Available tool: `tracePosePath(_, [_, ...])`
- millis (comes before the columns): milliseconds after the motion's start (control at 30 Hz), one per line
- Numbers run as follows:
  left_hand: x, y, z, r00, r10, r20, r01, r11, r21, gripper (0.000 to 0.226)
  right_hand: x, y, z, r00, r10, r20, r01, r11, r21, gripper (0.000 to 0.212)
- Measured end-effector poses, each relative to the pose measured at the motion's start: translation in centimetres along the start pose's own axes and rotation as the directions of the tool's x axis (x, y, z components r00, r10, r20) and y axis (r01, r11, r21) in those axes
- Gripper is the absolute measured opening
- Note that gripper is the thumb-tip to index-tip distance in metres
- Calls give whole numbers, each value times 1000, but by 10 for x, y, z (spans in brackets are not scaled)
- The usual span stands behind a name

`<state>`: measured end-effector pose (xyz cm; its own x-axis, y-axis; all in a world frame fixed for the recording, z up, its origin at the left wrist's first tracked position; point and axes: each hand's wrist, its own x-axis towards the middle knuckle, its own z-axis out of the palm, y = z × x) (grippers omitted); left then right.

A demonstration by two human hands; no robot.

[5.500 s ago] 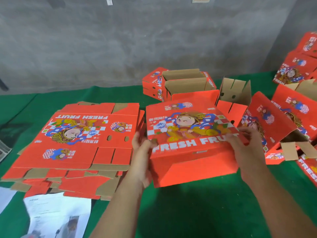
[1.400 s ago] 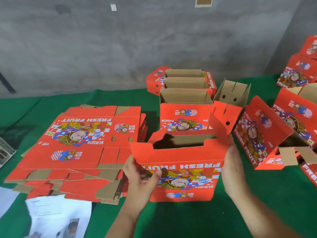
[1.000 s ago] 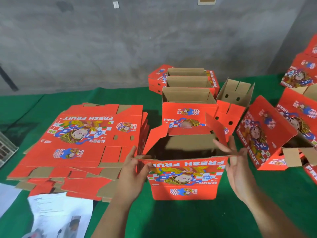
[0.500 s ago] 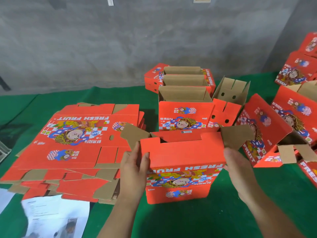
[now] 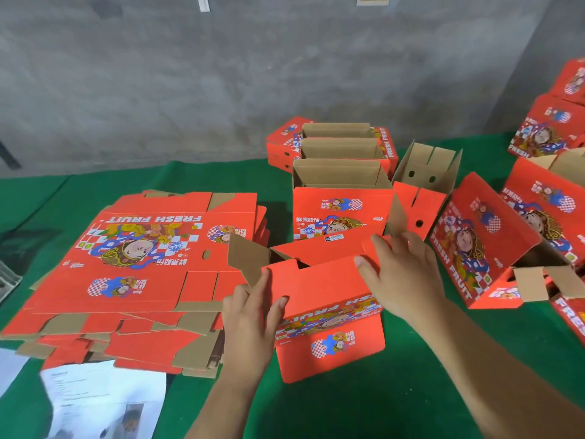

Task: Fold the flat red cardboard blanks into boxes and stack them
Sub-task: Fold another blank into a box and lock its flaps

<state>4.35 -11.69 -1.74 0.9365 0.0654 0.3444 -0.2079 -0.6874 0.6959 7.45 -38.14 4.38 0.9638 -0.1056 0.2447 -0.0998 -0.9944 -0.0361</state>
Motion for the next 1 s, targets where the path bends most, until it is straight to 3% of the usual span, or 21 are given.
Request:
tracePosePath(67, [3,-1,0,999,31,10,-31,1000,3,57,12,-4,4,995,-14,103,16,1000,-17,71])
tracePosePath(167, [7,-2,-2,998,52,25,-52,999,2,55,24,-12,5,995,-32,93,40,996,-83,76])
tracePosePath(300, [1,-6,-1,994,102,46,-102,995,-2,56,41,-11,-2,974,60,216,-6,970,-242,83])
tracePosePath(400, [-3,-3,1,992,118,52,-115,992,-56,61,50,-9,-6,941,80,330,-31,988,-150,77])
tracePosePath(567, [0,7,6,988,145,52,-144,989,-11,56,52,3,-19,841,220,494,-248,969,-9,85])
tracePosePath(733, [2,17,10,976,218,18,-218,976,17,47,52,20,-26,824,259,504,-307,952,11,99])
tracePosePath(833, [2,21,11,979,197,53,-192,977,-93,43,52,30,-30,802,250,542,-304,953,10,102])
tracePosePath(1000, [12,34,15,985,86,147,-19,915,-403,30,48,35,-36,807,266,528,-230,964,-134,100])
